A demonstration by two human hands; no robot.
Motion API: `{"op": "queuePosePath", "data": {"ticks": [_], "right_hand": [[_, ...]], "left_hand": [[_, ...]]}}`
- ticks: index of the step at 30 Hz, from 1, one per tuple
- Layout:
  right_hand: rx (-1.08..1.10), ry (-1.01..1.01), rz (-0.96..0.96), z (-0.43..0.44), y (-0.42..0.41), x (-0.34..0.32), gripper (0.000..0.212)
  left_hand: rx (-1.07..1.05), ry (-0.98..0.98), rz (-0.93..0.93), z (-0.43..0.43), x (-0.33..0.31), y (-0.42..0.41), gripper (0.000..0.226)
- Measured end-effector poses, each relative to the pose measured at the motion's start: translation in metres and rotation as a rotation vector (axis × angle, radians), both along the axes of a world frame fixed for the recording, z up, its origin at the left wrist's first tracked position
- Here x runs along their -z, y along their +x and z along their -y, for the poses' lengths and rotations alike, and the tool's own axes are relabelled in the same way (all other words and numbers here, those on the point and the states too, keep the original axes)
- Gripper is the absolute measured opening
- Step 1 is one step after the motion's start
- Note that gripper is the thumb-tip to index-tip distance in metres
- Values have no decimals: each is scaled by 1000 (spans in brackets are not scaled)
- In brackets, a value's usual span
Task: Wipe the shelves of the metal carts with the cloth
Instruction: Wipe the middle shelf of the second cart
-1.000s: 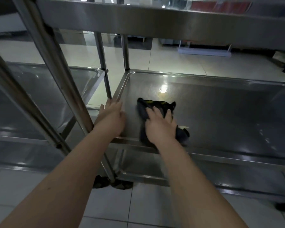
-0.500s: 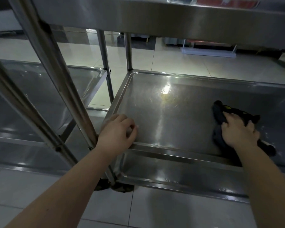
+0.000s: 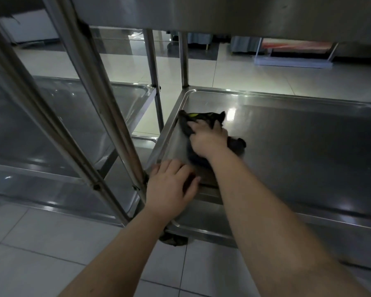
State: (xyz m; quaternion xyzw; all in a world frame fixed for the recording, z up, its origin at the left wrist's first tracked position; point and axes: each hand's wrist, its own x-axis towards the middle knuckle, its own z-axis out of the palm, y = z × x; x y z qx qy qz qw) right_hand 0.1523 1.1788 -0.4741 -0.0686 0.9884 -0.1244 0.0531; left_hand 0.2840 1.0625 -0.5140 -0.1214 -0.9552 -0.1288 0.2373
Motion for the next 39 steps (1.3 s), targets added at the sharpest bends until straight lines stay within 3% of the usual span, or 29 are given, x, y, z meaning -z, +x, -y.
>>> {"op": "queuePosePath", "data": {"ticks": [3, 6, 11, 15, 19, 22, 27, 30, 34, 39], "right_hand": [[-112, 4, -54, 10, 24, 5, 47], [-48, 9, -79, -35, 20, 8, 50], [288, 60, -27, -184, -14, 27, 69], [580, 45, -28, -260, 9, 10, 46], [714, 8, 18, -258, 3, -2, 49], [620, -69, -5, -200, -17, -7, 48], [221, -56, -49, -42, -36, -7, 47], [117, -31, -38, 15, -33, 0, 50], [76, -59, 1, 25, -32, 1, 50], [114, -45, -14, -28, -26, -4, 48]], "left_hand": [[100, 8, -61, 11, 6, 8, 27], [164, 43, -130, 23, 17, 18, 28], [120, 103, -159, 20, 20, 20, 28], [22, 168, -213, 8, 19, 16, 17], [-24, 203, -213, 1, 23, 14, 16], [-40, 231, -231, 1, 24, 14, 15], [-61, 239, -208, 0, 22, 13, 15], [-84, 219, -196, -1, 22, 13, 15], [-63, 215, -226, 1, 22, 11, 15], [-48, 271, -222, 1, 22, 13, 16]]}}
